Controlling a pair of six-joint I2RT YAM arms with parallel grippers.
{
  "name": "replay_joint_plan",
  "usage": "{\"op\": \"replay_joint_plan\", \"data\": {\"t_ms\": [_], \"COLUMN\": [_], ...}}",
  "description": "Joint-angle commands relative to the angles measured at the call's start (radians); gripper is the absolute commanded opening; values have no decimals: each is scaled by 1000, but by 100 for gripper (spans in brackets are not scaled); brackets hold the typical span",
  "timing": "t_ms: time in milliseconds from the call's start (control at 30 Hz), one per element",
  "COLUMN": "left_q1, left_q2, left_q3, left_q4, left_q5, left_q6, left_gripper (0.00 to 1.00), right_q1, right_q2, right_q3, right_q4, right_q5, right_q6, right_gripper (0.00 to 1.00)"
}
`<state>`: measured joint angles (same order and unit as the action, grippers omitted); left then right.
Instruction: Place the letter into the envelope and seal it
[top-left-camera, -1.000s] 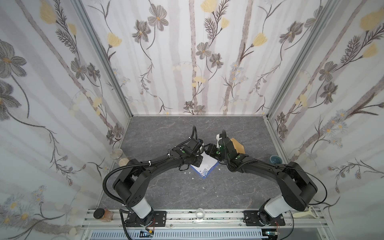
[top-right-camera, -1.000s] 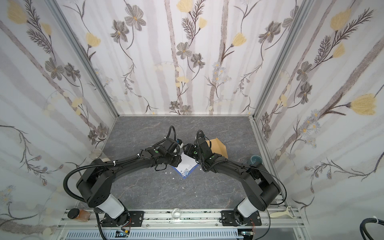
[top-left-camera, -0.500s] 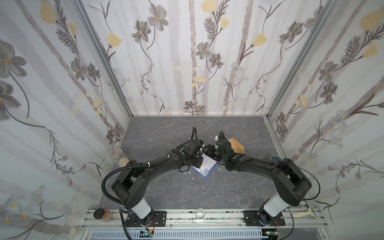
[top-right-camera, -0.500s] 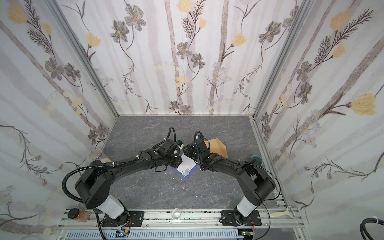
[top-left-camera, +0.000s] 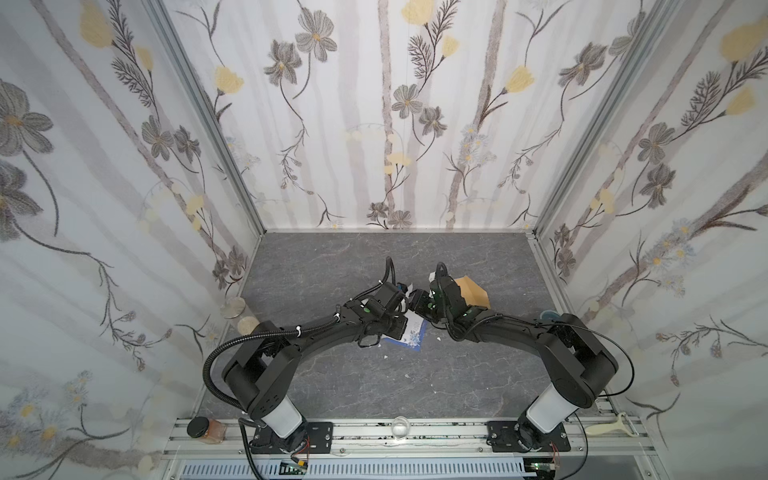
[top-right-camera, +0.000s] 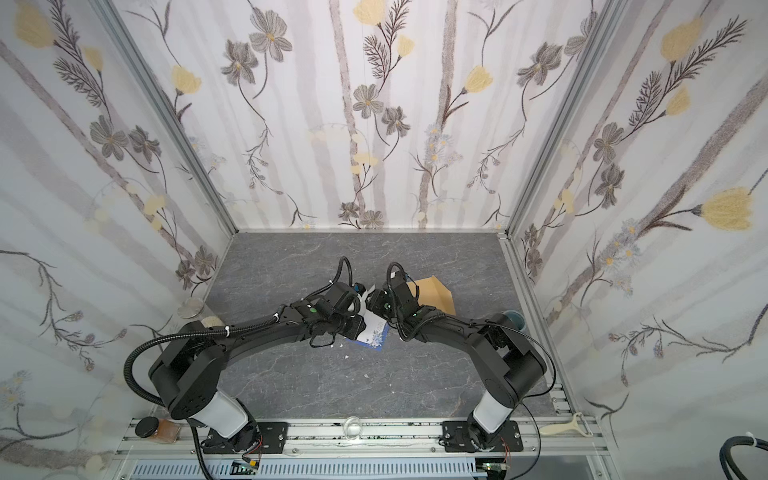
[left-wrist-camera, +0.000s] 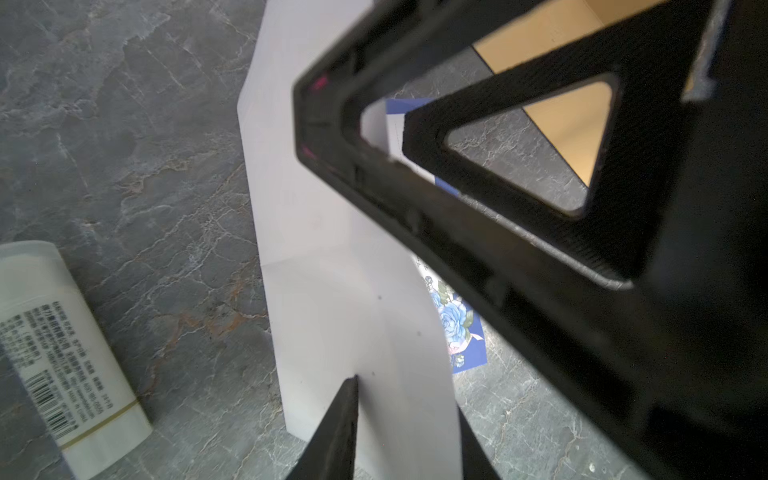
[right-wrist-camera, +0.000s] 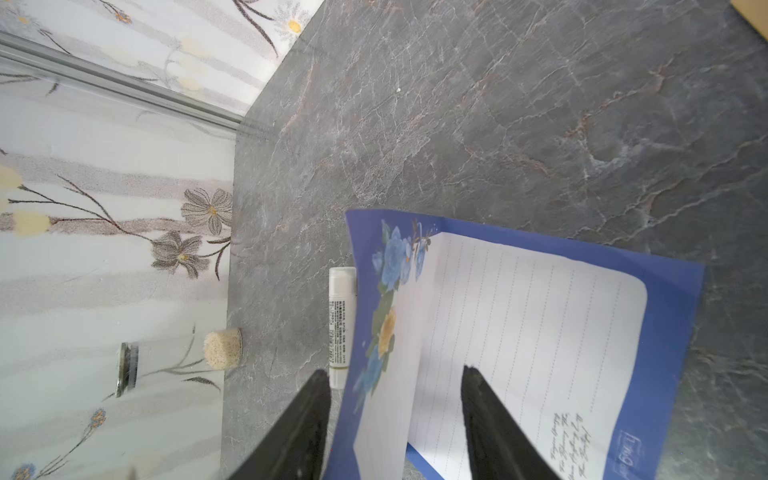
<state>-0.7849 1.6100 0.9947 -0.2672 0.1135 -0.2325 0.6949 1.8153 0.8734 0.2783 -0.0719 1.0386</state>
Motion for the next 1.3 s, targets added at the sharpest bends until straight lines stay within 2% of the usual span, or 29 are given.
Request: {"op": "replay_joint_plan", "data": {"t_ms": [0,267,567,667,933,1033,1267], "left_q1": [-1,0,0,-1,1,13,98], "left_q2": [-5,-10,-13,-13,-54,-96,-194], "left_q3": [-5,-13,-14,-14,-13,-10,-22], "left_q4": [34,39,45,45,44,42,40], "left_q5": [6,8,9,10,32,62,180], "left_q6": [-7,-7,-5,-5,-14,-25,-93], "left_gripper": [32,32,32,32,33,34,38], "right_q1": [2,12,18,18,16,10,-5], "right_q2": [7,-6,54,65,69,63,35], "right_q3": [13,24,59,64,44,23,-20], "right_q4": [34,5,9,9,4,16,54], "right_q5": [8,26,7,7,6,-3,-48], "right_q6": [5,-17,-17,-18,-29,-32,-66], "right_gripper": [52,50,47,42,9,1,0]}}
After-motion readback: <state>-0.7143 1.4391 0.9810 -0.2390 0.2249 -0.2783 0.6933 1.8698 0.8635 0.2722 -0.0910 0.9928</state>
